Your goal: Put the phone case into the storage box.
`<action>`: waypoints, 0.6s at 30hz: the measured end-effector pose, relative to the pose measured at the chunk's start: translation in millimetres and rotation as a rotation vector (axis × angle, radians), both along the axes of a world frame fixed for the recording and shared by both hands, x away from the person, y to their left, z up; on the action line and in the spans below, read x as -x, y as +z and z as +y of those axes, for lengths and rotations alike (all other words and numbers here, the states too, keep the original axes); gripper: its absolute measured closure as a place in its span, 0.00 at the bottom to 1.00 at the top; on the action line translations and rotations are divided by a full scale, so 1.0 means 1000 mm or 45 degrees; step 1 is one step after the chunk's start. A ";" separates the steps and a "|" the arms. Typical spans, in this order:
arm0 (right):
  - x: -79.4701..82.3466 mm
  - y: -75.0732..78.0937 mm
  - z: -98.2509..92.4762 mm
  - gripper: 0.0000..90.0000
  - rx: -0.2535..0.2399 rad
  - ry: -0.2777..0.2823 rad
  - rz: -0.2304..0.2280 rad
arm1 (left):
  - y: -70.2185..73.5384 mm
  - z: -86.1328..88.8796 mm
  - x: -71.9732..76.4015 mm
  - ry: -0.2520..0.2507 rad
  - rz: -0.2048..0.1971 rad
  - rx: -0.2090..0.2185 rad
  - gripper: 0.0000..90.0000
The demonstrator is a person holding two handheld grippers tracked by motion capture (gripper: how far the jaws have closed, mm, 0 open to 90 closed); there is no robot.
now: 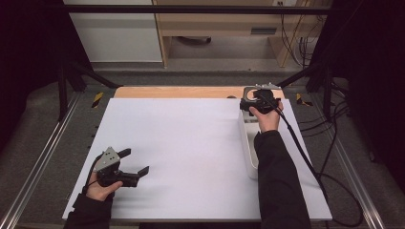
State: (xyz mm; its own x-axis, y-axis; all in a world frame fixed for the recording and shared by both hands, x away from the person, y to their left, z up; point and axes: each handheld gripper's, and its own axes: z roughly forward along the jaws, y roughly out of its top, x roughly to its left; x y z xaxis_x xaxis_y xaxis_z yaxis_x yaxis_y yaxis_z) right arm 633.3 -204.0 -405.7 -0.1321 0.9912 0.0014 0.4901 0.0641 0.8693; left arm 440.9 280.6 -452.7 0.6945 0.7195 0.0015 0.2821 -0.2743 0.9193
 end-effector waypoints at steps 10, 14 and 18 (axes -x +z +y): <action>0.005 0.008 -0.004 0.02 -0.018 0.005 -0.045 | 0.001 0.000 0.000 0.000 -0.002 0.004 0.00; 0.011 0.014 -0.006 0.02 -0.027 0.042 -0.065 | 0.001 0.000 0.001 -0.001 -0.003 0.005 0.00; 0.018 0.018 -0.005 0.02 -0.048 0.096 -0.081 | 0.002 0.000 0.001 -0.003 -0.002 0.010 0.00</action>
